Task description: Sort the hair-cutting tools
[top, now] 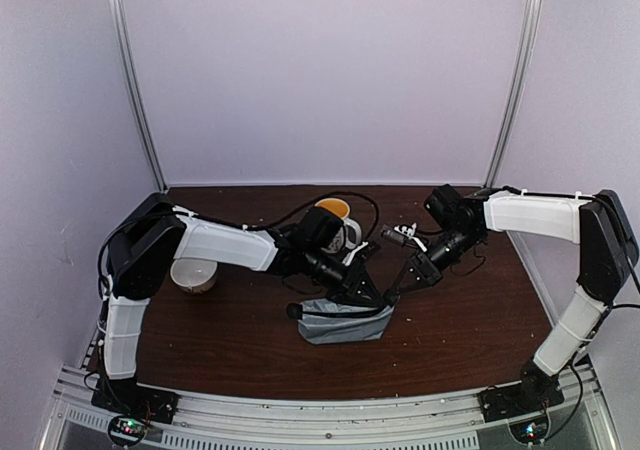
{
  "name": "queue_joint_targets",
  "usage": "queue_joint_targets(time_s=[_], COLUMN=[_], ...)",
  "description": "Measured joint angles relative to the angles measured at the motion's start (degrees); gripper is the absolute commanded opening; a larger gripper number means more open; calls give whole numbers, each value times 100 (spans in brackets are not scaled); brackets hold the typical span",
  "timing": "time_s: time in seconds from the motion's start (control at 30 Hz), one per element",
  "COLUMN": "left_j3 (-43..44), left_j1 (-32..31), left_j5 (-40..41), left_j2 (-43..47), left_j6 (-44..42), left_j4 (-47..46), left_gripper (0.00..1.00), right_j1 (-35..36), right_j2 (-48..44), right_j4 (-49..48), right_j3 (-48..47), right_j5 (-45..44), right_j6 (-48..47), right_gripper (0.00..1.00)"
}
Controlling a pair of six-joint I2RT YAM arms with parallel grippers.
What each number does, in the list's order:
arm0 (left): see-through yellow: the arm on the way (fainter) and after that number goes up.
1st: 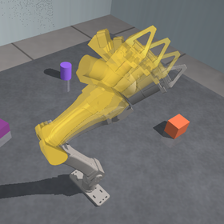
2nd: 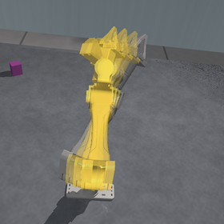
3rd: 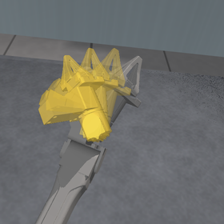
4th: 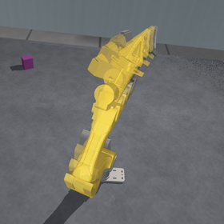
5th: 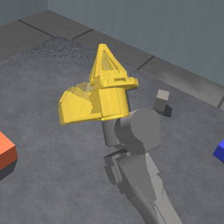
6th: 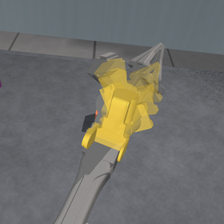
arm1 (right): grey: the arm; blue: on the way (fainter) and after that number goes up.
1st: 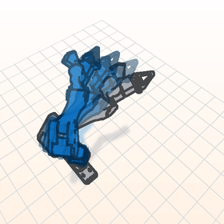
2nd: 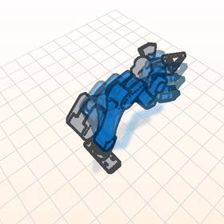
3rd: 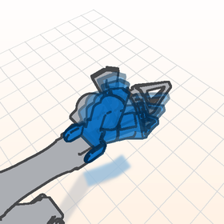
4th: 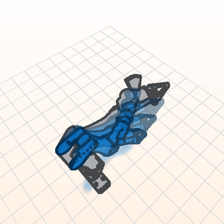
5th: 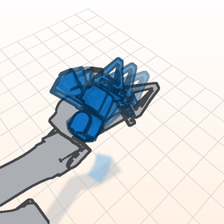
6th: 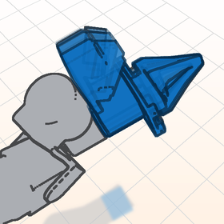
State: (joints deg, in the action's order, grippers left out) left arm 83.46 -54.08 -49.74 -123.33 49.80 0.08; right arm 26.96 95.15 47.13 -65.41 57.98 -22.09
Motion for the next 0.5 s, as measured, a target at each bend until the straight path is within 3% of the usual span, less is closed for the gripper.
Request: queue_joint_targets(time_s=[0.13, 0.5], left_j3=[0, -177], left_j1=[0, -22], left_j5=[-7, 256], left_j2=[0, 476], left_j6=[7, -337], left_j4=[4, 273], left_gripper=[0, 0], right_j1=[0, -52], right_j2=[0, 0], right_j4=[22, -4], right_j3=[0, 0], right_j5=[-7, -13], right_j6=[0, -2], right_gripper=[2, 0])
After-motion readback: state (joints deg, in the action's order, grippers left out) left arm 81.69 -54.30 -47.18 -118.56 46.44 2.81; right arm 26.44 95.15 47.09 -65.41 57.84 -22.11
